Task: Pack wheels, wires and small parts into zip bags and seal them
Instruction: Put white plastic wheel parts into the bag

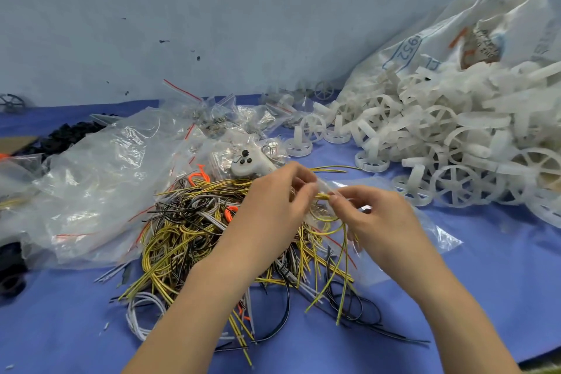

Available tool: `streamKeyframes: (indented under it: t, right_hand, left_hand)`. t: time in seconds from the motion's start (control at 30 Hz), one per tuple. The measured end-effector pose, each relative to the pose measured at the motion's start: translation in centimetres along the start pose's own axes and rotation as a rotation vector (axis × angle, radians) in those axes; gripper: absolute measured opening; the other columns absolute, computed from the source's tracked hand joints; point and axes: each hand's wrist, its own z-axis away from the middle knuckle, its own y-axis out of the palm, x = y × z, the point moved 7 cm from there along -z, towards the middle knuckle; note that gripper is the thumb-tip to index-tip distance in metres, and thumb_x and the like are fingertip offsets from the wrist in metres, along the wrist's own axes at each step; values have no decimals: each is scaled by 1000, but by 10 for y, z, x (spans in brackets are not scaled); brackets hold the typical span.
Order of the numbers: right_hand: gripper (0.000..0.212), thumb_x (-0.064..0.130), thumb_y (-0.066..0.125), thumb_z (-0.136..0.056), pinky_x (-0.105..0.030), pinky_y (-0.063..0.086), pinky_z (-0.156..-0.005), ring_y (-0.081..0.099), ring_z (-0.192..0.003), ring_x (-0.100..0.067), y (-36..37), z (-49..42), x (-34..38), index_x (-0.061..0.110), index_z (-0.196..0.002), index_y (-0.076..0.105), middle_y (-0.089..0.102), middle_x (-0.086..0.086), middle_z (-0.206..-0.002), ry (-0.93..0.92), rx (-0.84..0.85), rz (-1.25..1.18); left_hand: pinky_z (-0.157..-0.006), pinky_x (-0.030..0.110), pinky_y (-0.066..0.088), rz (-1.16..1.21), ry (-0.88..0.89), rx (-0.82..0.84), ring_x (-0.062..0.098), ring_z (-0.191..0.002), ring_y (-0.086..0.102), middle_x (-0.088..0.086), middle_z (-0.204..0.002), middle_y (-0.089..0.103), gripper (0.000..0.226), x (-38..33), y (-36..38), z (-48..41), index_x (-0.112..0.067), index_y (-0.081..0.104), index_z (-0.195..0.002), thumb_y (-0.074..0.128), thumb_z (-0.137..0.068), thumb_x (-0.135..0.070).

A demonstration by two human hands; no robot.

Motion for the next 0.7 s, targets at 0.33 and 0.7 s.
streamKeyframes:
  t: [0.33, 0.7]
  right_hand:
    - [8, 31, 65, -87, -22, 43, -51, 62, -53, -10, -17, 3, 1, 31, -80, 69, 65, 12, -64, -15, -334, -15]
    - [12, 32, 64, -90, -35, 52, -62, 65, -63, -17, -21, 5, 10, 32, -78, 66, 64, 10, -69, -70, -340, 93]
  left_hand:
    - [-74, 23, 58, 492, -323, 367, 7, -75, 72, -22, -82, 70, 77, -2, 51, 35, -39, 27, -147, 65, -80, -45]
    - [-69, 35, 51, -2, -105, 194, 9, -67, 60, -2, -81, 69, 23, -10, 24, 32, -30, 58, -119, 51, -98, -39]
